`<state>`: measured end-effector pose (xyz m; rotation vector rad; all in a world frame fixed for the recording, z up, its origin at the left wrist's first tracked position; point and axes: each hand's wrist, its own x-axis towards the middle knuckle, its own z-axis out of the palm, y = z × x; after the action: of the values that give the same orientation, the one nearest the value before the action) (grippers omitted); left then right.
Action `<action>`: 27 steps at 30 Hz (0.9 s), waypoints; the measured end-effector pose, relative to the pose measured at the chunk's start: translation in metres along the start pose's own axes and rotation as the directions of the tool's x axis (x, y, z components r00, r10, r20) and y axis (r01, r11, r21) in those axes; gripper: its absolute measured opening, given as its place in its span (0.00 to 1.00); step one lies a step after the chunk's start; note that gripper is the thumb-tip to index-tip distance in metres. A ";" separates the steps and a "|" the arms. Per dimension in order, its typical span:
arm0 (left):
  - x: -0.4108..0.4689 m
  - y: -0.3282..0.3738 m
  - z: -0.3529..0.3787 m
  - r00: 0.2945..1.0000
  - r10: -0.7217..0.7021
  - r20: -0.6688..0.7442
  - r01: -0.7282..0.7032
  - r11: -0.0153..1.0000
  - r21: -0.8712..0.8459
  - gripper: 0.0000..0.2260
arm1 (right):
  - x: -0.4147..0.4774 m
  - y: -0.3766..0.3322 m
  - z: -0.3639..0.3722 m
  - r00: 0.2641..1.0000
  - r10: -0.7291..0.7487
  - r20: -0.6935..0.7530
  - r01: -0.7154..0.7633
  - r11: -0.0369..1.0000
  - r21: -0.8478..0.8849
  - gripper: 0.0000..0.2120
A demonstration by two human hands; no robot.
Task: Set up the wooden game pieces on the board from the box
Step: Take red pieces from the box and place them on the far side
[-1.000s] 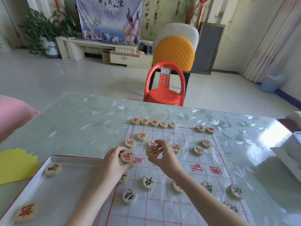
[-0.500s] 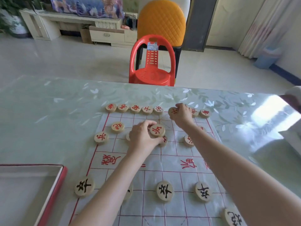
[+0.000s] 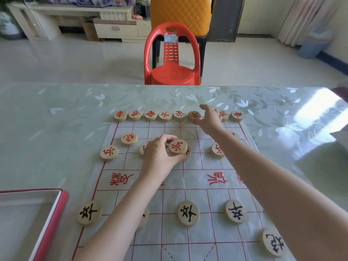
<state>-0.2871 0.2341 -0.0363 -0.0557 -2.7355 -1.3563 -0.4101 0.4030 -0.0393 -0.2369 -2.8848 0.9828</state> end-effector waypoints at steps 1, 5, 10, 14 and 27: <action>-0.002 0.003 0.000 1.000 0.000 0.009 -0.001 1.000 0.010 0.24 | -0.006 0.001 -0.007 0.999 -0.030 -0.023 0.031 0.999 0.020 0.29; -0.004 0.020 0.010 0.999 0.024 0.045 -0.026 0.999 0.039 0.24 | -0.034 0.026 -0.043 0.993 -0.072 -0.097 0.084 0.989 0.122 0.22; -0.008 0.060 0.051 0.985 0.097 0.143 -0.108 0.992 0.068 0.26 | -0.075 0.078 -0.089 0.992 -0.013 -0.123 0.037 0.980 0.197 0.16; -0.006 0.092 0.095 0.961 0.163 0.221 -0.199 0.968 0.152 0.26 | -0.092 0.114 -0.109 0.992 0.064 -0.110 -0.038 0.974 0.223 0.16; 0.024 0.118 0.171 0.946 0.173 0.274 -0.288 0.838 0.463 0.28 | -0.120 0.151 -0.118 0.983 0.115 -0.142 -0.054 0.927 0.372 0.16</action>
<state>-0.3130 0.4416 -0.0439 -0.5138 -3.0431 -0.5809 -0.2588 0.5708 -0.0418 -0.3933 -2.5030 1.4209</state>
